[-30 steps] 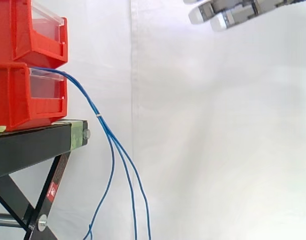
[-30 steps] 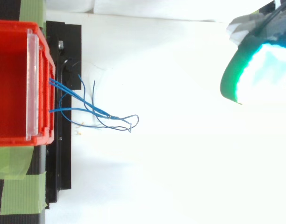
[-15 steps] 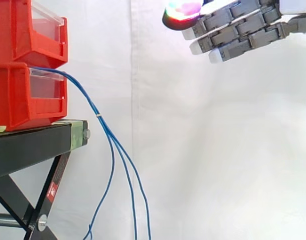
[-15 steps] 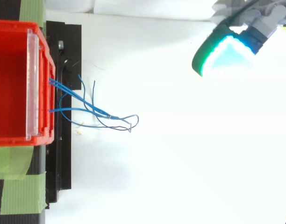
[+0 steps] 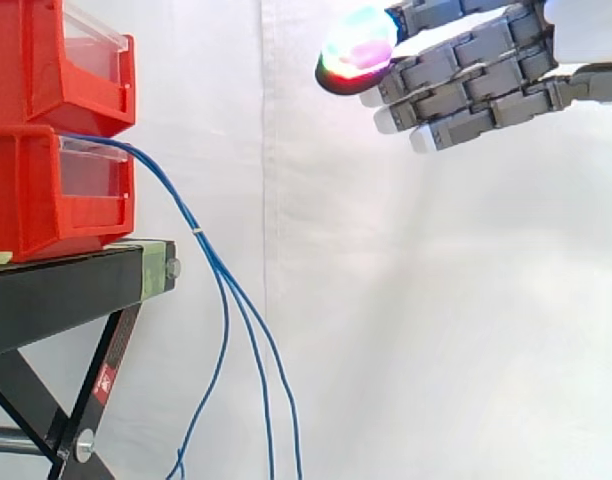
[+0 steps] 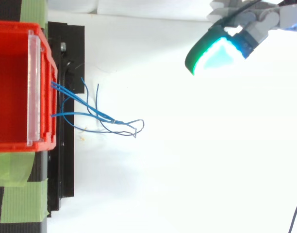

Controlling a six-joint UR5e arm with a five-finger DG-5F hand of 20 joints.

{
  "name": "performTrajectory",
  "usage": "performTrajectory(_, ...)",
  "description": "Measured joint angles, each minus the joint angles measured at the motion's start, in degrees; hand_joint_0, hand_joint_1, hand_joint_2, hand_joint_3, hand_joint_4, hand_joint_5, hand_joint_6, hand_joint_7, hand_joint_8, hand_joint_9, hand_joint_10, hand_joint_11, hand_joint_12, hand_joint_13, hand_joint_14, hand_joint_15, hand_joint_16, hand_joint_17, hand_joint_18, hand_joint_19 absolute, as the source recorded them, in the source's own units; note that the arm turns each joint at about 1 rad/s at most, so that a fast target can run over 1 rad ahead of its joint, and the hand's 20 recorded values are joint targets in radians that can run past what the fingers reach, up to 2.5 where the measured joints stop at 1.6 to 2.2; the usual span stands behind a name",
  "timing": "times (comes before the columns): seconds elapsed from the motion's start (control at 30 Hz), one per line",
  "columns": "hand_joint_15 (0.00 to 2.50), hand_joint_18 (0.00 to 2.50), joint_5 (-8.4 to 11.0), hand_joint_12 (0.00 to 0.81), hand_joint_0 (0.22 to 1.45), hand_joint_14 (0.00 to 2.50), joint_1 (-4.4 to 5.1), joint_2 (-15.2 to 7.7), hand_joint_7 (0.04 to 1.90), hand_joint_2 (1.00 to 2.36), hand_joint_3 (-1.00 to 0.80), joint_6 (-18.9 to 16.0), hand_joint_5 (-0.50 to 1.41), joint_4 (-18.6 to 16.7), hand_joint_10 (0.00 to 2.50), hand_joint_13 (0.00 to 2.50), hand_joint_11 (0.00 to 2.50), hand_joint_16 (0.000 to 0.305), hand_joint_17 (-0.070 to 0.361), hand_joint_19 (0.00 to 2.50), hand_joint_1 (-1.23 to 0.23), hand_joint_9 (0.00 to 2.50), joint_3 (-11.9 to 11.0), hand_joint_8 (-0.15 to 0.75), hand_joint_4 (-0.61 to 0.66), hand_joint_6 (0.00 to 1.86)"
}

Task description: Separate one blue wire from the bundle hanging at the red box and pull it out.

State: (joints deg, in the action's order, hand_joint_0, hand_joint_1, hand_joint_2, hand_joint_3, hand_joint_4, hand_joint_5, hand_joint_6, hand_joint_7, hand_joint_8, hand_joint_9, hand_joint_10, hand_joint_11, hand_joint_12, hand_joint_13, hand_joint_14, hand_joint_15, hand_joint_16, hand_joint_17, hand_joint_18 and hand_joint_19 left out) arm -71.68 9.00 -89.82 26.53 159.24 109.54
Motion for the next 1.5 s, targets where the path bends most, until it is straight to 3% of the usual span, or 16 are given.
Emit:
performTrajectory(0.53, 0.05, 0.00, 0.30, 0.365, 0.50, 0.00, 0.15, -7.42, 0.69, 1.00, -0.50, 0.39, -0.24, -1.87, 0.00, 0.00, 0.00, 0.061, 0.136, 0.27, -0.53, 0.13, 0.05, 0.247, 0.22, 0.50)
performTrajectory(0.87, 0.05, 0.00, 5.64, 0.365, 0.50, 0.00, 0.35, -7.78, 0.70, 1.00, -0.50, 5.21, -0.24, -6.29, 0.00, 0.00, 0.00, 0.061, 0.136, 0.28, -0.53, 0.13, 0.55, 0.247, 0.22, 0.50)
performTrajectory(1.27, 0.05, 0.00, 11.48, 0.364, 0.50, 0.00, 1.84, -8.07, 0.70, 1.00, -0.50, 7.67, -0.24, -22.00, 0.00, 0.00, 0.00, 0.060, 0.135, 0.28, -0.53, 0.14, 7.93, 0.248, 0.22, 0.50)
performTrajectory(1.4, 0.05, 0.00, 12.27, 0.362, 0.50, 0.00, 2.10, -9.97, 0.70, 1.00, -0.50, 7.54, -0.24, -26.71, 0.00, 0.00, 0.00, 0.060, 0.135, 0.28, -0.53, 0.14, 8.55, 0.247, 0.22, 0.50)
performTrajectory(1.5, 0.06, 0.00, 12.35, 0.362, 0.50, 0.00, 2.15, -12.66, 0.71, 1.00, -0.50, 6.08, -0.24, -29.08, 0.00, 0.00, 0.00, 0.060, 0.135, 0.29, -0.53, 0.14, 8.65, 0.247, 0.22, 0.50)
